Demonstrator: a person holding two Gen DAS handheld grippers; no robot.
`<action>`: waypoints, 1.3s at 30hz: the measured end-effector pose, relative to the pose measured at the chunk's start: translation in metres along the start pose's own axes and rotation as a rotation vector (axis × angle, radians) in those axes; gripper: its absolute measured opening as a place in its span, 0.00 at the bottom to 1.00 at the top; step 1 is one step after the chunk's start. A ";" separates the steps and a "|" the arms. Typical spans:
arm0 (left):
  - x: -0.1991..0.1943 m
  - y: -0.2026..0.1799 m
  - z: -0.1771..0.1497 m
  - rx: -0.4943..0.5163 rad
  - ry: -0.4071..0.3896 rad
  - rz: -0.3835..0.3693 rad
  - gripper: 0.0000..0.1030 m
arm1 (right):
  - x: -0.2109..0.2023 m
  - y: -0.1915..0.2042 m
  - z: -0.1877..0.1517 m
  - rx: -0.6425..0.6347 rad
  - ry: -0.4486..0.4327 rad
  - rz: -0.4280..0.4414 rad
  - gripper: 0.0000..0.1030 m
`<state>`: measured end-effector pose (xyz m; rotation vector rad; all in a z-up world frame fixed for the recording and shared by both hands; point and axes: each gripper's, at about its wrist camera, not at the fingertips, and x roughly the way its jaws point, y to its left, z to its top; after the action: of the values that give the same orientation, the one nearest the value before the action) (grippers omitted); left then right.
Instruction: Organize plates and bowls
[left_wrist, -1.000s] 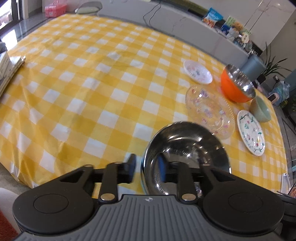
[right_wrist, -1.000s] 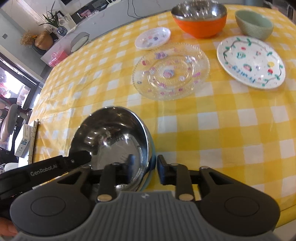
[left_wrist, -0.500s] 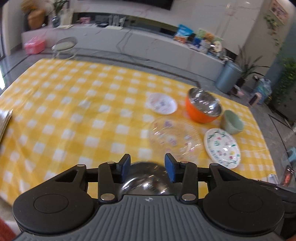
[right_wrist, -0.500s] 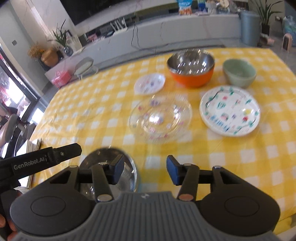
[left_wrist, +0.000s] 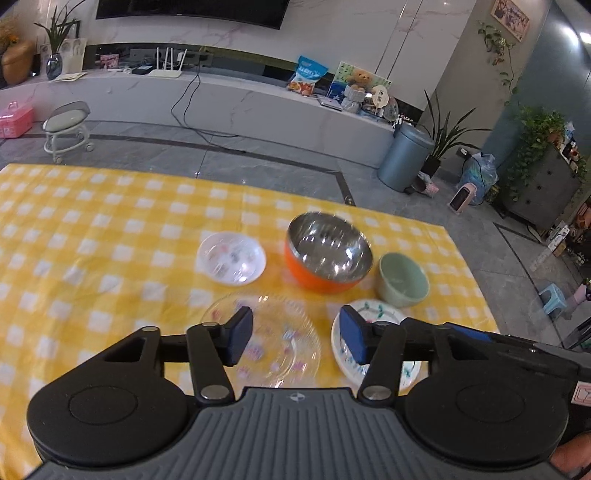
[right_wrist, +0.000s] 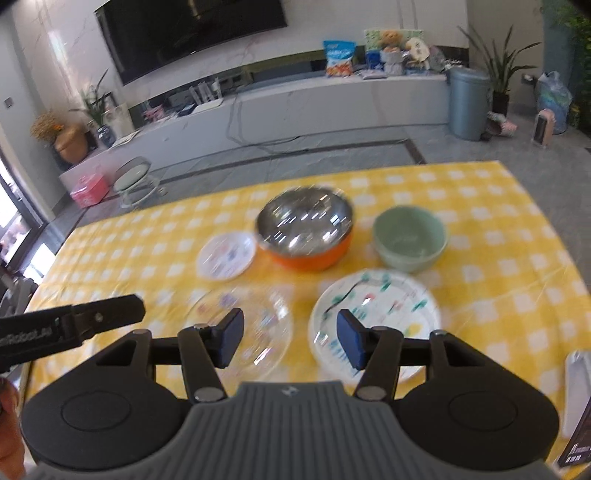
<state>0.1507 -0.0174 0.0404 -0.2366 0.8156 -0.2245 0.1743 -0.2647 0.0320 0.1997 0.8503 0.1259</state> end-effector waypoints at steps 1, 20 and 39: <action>0.005 -0.003 0.004 0.007 -0.001 -0.001 0.65 | 0.004 -0.005 0.005 0.006 -0.004 -0.004 0.54; 0.129 -0.010 0.053 -0.035 0.066 -0.006 0.69 | 0.110 -0.060 0.064 0.172 0.057 0.010 0.60; 0.201 0.004 0.056 0.010 0.157 0.078 0.44 | 0.169 -0.057 0.054 0.217 0.160 0.048 0.40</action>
<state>0.3265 -0.0649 -0.0627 -0.1789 0.9769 -0.1758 0.3278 -0.2950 -0.0700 0.4176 1.0190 0.0949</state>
